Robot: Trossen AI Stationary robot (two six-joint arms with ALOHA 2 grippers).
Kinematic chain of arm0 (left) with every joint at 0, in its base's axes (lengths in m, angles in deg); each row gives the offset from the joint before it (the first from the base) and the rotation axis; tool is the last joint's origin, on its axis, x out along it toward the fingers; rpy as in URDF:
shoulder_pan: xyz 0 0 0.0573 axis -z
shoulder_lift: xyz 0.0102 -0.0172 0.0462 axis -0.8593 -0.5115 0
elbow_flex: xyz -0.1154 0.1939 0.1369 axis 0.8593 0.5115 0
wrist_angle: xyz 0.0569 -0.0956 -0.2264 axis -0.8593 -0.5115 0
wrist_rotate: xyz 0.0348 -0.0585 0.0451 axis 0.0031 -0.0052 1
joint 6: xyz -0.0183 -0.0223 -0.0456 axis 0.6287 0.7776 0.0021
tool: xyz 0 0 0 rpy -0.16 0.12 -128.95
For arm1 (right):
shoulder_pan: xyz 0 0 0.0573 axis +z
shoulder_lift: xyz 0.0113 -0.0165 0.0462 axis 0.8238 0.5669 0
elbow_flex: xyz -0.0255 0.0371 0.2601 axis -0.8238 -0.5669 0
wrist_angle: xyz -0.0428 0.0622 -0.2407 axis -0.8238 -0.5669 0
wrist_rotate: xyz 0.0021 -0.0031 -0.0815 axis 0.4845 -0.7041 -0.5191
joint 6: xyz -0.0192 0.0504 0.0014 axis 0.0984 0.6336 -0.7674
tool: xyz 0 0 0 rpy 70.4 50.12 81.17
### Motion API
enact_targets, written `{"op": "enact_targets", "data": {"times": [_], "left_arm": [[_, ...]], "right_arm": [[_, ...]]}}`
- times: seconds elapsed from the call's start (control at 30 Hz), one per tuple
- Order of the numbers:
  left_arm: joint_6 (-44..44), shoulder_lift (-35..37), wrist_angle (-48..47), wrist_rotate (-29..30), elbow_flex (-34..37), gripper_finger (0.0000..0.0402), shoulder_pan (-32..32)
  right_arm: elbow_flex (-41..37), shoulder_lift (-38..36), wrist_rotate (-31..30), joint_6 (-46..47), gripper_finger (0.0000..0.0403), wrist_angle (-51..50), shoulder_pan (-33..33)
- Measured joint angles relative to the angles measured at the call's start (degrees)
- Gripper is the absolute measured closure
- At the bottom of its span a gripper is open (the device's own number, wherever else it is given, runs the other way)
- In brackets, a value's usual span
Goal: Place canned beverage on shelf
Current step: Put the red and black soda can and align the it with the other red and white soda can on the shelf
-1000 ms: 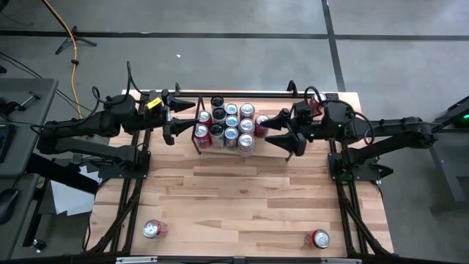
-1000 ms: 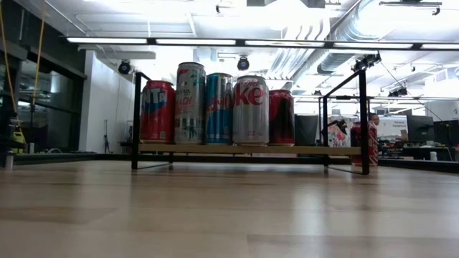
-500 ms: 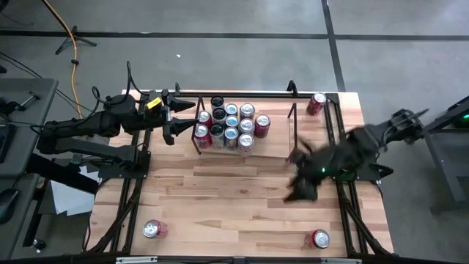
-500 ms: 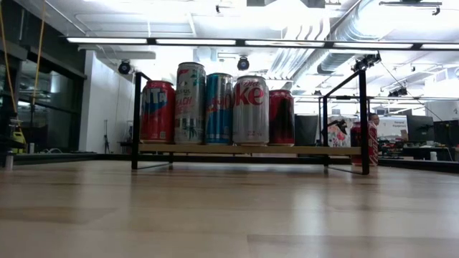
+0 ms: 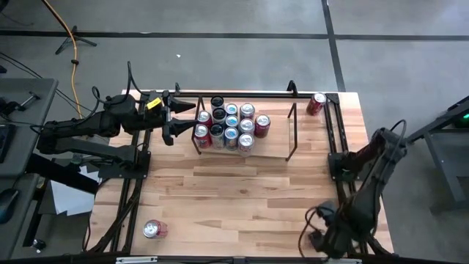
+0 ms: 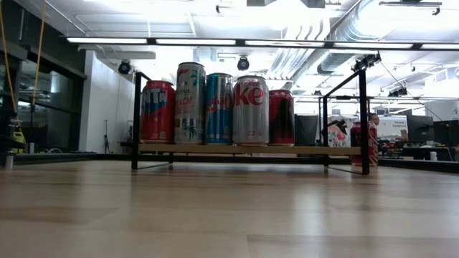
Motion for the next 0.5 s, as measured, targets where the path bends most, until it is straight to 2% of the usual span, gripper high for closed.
{"op": "enact_targets", "data": {"times": [0.2,0.5], "left_arm": [[0.0,0.0,0.0,-1.3,0.0,0.0126,0.0],[0.5,0.0,0.0,-1.4,0.0,0.0126,0.0]], "right_arm": [[0.0,4.0,-3.4,2.7,0.0036,3.6,0.2],[-0.1,7.9,-1.4,2.5,0.0036,2.0,-0.3]]}}
